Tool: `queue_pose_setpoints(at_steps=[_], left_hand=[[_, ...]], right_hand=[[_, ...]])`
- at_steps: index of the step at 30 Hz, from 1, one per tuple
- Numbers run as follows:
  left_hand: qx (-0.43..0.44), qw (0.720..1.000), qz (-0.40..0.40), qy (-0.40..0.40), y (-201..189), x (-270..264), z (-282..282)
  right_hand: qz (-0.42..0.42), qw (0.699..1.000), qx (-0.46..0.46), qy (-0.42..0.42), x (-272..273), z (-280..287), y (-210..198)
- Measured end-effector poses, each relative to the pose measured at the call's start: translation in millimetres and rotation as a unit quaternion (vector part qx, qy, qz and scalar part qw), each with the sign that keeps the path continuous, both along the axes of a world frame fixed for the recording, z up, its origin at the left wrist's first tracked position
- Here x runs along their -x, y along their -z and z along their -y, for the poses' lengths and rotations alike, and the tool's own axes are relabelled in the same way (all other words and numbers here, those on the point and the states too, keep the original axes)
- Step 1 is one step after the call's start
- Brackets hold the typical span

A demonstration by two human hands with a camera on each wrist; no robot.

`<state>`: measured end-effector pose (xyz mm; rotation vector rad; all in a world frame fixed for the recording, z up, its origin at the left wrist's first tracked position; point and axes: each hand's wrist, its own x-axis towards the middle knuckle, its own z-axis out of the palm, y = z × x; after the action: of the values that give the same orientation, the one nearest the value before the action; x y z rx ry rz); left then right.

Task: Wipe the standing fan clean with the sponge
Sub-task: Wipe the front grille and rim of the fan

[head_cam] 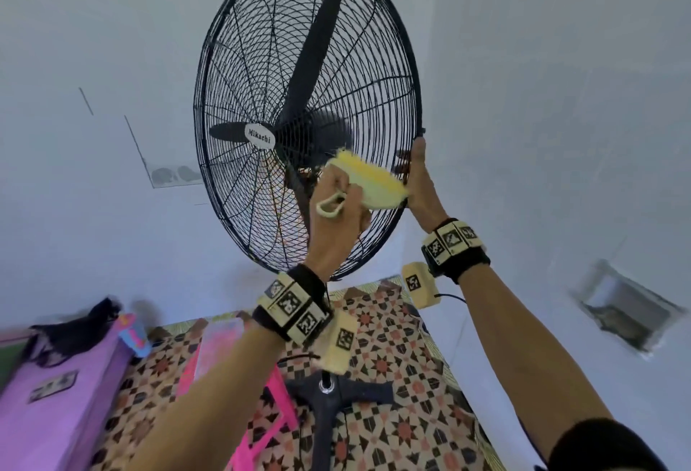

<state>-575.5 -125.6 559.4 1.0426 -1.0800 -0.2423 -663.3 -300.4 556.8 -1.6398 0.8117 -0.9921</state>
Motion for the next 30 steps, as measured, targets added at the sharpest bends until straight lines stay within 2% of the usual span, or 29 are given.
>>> queue_pose_setpoints(at_steps=[2,7,9,11,12,16,17,21,23,26,28,30], left_hand=[[0.004,1.0,-0.007,-0.026,4.9,12.8,3.1],[0.009,0.983,-0.109,-0.148,-6.1,-22.3,2.5],[-0.004,0.988,-0.099,-0.118,-8.2,-21.3,-2.6],[-0.034,0.997,-0.032,-0.063,-9.4,-4.7,-6.0],[-0.041,0.997,-0.019,-0.064,-9.6,0.8,-5.1],[-0.045,0.971,-0.141,-0.189,-16.7,-24.0,2.3],[-0.047,0.969,-0.156,-0.184,-16.1,-31.1,0.8],[-0.068,0.994,-0.058,-0.06,-11.5,-13.1,-2.0],[-0.085,0.991,-0.046,-0.092,-15.3,-13.4,7.4],[-0.095,0.964,-0.109,-0.225,-32.1,-30.1,9.8],[-0.086,0.965,-0.098,-0.226,-37.9,-25.9,4.2],[-0.054,0.977,-0.05,-0.198,-34.9,3.2,0.6]], right_hand=[[0.003,1.0,-0.014,-0.021,-2.4,12.7,10.3],[0.031,0.997,-0.043,-0.052,22.8,-45.8,-35.3],[0.043,0.996,-0.045,-0.069,25.6,-48.9,-35.8],[0.041,0.995,-0.049,-0.076,26.3,-48.3,-34.3],[0.036,0.995,-0.052,-0.081,25.6,-45.2,-32.6],[0.025,0.993,-0.04,-0.104,30.9,-39.8,-34.7],[0.025,0.993,-0.035,-0.11,31.7,-39.1,-34.6],[0.014,0.994,-0.01,-0.107,29.4,-31.6,-27.2],[0.005,0.994,-0.008,-0.105,29.9,-28.8,-27.1],[0.013,0.995,-0.02,-0.099,32.7,-24.6,-26.8],[0.02,0.993,-0.015,-0.113,34.3,-22.2,-25.0],[0.02,0.99,-0.022,-0.135,35.1,-19.0,-22.9]])
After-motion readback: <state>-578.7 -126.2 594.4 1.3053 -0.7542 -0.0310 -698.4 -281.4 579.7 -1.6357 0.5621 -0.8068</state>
